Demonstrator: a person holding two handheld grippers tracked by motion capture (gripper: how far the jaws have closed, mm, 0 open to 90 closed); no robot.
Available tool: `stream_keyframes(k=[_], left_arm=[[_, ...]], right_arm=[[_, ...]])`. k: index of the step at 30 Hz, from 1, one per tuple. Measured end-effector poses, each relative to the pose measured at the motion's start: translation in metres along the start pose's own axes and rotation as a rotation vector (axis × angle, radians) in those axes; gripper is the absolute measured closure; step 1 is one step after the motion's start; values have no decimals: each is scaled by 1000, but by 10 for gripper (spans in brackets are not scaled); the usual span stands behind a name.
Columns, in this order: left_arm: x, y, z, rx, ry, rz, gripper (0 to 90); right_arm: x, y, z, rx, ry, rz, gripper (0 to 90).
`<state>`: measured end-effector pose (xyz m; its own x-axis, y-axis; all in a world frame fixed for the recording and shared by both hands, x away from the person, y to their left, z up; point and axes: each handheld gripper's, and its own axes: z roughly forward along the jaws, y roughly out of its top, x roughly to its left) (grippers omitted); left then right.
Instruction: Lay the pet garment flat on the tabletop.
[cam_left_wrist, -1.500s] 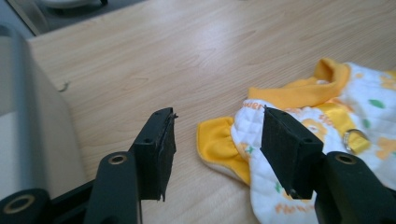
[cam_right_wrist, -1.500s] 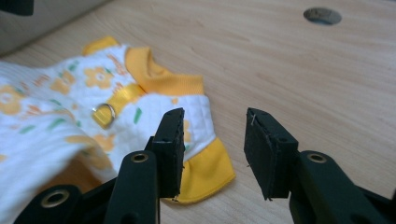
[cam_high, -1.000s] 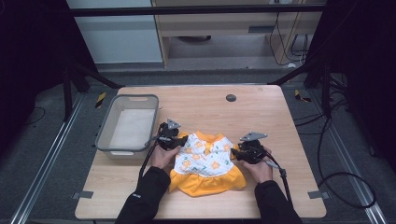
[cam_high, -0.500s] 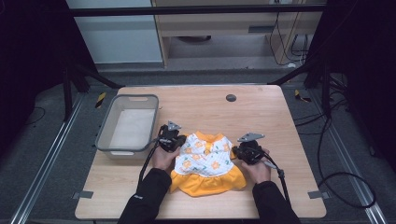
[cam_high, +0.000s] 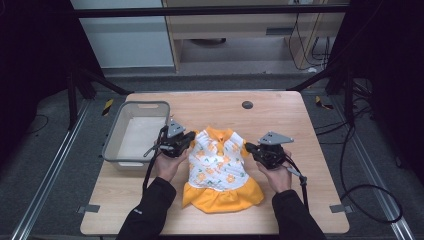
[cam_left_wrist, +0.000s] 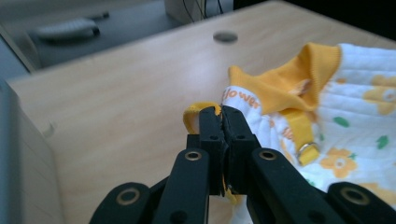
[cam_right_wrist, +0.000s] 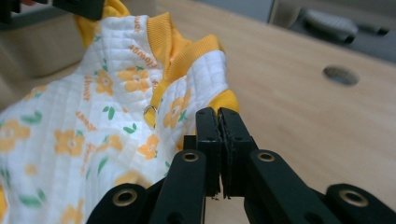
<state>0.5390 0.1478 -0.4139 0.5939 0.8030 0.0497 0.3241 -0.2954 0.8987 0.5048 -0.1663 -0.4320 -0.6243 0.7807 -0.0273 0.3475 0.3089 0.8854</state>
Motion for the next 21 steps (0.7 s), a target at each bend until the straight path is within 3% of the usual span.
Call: stream_keyframes(k=[2, 4, 5, 8, 10, 15, 19, 21], left_arm=[[1, 12, 0, -20, 31, 13, 876], [4, 18, 4, -33, 58, 9, 861], [8, 20, 8, -17, 79, -10, 835], [17, 17, 14, -4, 137, -53, 638], [22, 13, 12, -2, 131, -96, 552], [27, 5, -9, -7, 92, -113, 473], [22, 0, -30, -3, 59, -85, 447], [17, -4, -42, 6, 42, -58, 437]], right_arm=[[-2, 13, 2, -39, -64, -31, 877], [-5, 23, 8, -60, -170, -51, 867], [-6, 25, 12, -53, -203, -57, 856], [-7, 29, 26, 2, -297, -93, 737], [-5, 28, 28, 7, -293, -100, 665], [2, 26, 15, -4, -224, -98, 591], [5, 24, -3, -24, -183, -70, 535], [5, 20, -14, -49, -153, -28, 511]])
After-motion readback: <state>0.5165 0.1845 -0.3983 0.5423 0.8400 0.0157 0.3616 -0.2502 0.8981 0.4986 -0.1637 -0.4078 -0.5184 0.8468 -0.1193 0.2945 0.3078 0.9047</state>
